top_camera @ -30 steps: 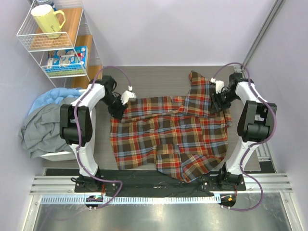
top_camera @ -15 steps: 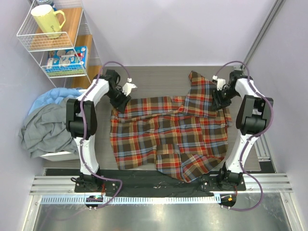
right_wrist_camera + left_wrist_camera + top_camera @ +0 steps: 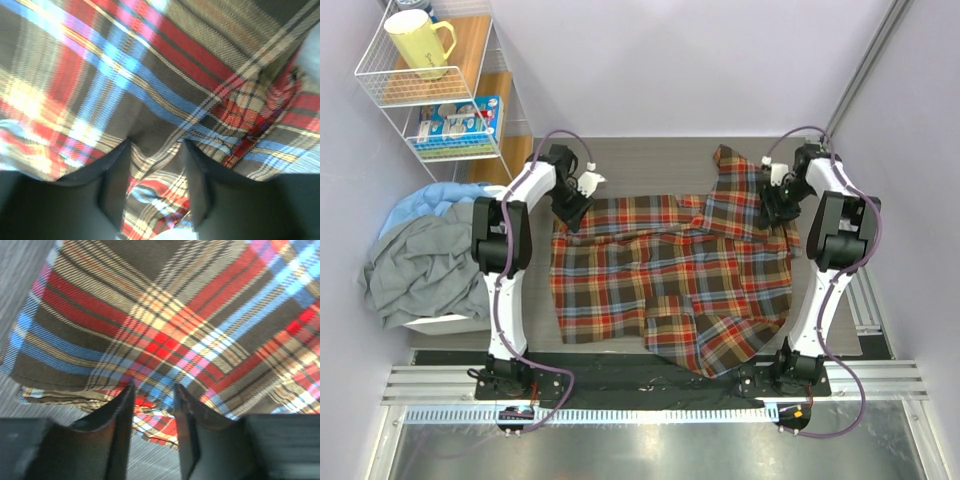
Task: Fold and stack the long sleeve shirts
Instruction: Fold the shirt
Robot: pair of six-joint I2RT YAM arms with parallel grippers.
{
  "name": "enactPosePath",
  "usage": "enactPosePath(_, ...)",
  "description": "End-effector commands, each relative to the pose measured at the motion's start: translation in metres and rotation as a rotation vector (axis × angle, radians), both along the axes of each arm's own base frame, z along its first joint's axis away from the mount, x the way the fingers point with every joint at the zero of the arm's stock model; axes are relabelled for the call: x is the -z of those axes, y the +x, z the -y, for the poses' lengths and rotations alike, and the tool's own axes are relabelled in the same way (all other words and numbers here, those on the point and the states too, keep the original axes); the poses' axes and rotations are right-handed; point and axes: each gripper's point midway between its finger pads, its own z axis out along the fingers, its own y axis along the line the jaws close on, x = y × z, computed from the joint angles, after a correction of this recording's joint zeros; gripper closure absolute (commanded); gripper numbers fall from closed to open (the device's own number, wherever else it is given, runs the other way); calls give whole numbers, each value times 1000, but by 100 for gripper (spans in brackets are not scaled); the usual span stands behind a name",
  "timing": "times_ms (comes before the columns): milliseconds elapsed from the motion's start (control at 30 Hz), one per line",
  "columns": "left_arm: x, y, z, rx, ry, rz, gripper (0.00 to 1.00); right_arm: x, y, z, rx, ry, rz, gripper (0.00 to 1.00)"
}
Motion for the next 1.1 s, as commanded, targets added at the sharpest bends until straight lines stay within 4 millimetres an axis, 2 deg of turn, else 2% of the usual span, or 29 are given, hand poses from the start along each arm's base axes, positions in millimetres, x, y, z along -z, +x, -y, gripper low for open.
enactPosePath(0,-40,-8,17,49,-104,41,59,-74,32,-9,-21,130,198,42)
enactPosePath(33,-45,-12,20,55,-125,43,57,-89,44,-9,-8,135,260,31)
enactPosePath(67,-52,-13,26,64,-164,50,54,-103,58,-9,7,144,316,28)
enactPosePath(100,-66,-13,29,64,-186,78,52,-110,67,-11,63,164,332,25)
enactPosePath(133,-70,-13,31,62,-203,90,42,-110,86,-8,85,165,383,18)
enactPosePath(167,-77,-12,34,53,-217,100,26,-118,101,-5,113,169,422,13)
enactPosePath(267,-95,-8,40,47,-252,139,18,-108,143,5,190,170,466,9)
enactPosePath(400,-107,-4,39,36,-247,174,15,-96,178,6,214,203,497,8)
enactPosePath(500,-108,-5,35,34,-233,169,14,-85,192,-1,198,215,521,7)
enactPosePath(700,-106,-11,26,27,-201,166,14,-71,198,-25,169,317,506,7)
enactPosePath(767,-106,-11,23,12,-205,165,14,-70,195,-34,152,354,493,17)
enactPosePath(800,-108,-10,22,5,-211,169,15,-74,193,-38,140,364,492,35)
enactPosePath(867,-113,-6,20,-23,-237,175,16,-78,187,-46,111,386,488,56)
enactPosePath(900,-114,-4,20,-36,-250,174,17,-84,184,-47,103,393,491,83)
enactPosePath(933,-117,-2,19,-45,-261,181,18,-96,179,-52,92,394,502,93)
enactPosePath(967,-122,1,19,-66,-282,187,18,-107,176,-55,84,397,515,99)
enactPosePath(1000,-127,4,19,-74,-293,205,18,-115,172,-60,68,401,525,99)
enactPosePath(1033,-129,5,20,-78,-303,212,19,-135,160,-66,46,402,544,99)
enactPosePath(1067,-132,6,21,-74,-316,222,19,-142,152,-81,9,403,548,99)
